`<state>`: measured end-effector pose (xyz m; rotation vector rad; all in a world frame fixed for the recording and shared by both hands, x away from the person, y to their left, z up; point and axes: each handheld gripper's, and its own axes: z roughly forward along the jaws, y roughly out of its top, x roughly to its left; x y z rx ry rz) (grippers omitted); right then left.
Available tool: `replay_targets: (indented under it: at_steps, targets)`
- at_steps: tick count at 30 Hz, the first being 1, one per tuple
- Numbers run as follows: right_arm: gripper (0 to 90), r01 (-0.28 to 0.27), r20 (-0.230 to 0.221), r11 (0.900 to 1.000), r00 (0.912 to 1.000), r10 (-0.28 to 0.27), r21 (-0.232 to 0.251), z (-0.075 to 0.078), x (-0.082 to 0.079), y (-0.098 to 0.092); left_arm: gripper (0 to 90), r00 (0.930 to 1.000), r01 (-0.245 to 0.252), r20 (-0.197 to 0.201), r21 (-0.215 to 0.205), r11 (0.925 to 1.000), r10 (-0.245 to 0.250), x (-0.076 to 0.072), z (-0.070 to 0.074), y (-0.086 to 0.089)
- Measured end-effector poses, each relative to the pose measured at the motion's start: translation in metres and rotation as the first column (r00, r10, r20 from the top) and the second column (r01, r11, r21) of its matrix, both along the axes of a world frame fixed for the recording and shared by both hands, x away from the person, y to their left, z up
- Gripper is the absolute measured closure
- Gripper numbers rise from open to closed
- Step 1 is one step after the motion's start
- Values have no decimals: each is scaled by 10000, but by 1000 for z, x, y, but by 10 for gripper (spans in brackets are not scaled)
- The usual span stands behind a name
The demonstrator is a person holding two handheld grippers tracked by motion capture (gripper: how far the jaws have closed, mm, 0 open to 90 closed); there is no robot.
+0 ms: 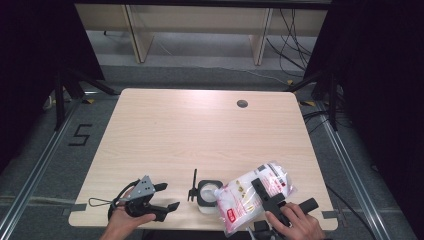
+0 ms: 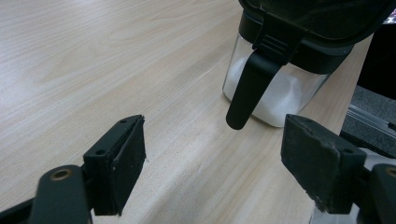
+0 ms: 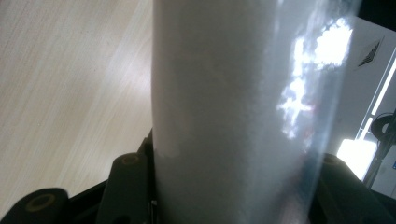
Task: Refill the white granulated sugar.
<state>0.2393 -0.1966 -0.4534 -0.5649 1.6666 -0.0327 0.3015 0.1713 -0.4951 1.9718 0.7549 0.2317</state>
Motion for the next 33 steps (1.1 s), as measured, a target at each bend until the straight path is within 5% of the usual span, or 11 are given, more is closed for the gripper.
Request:
replay_targets:
  at_steps: [7,11,12,33]
  targets:
    - [530,-183,94,9994,9998,186,-293,2,1,2,216,10000,-22,41,-39,10000,22,0,0,0]
    - [530,37,-18,10000,10000,-37,-16,0,0,0,216,10000,-6,9,-13,10000,6,0,0,0]
    - [531,-200,69,9992,9998,202,-335,3,2,2,216,10000,-12,8,-21,10000,12,0,0,0]
    - [531,-65,-50,9999,10000,64,-125,1,2,1,216,10000,35,73,59,10000,-36,0,0,0]
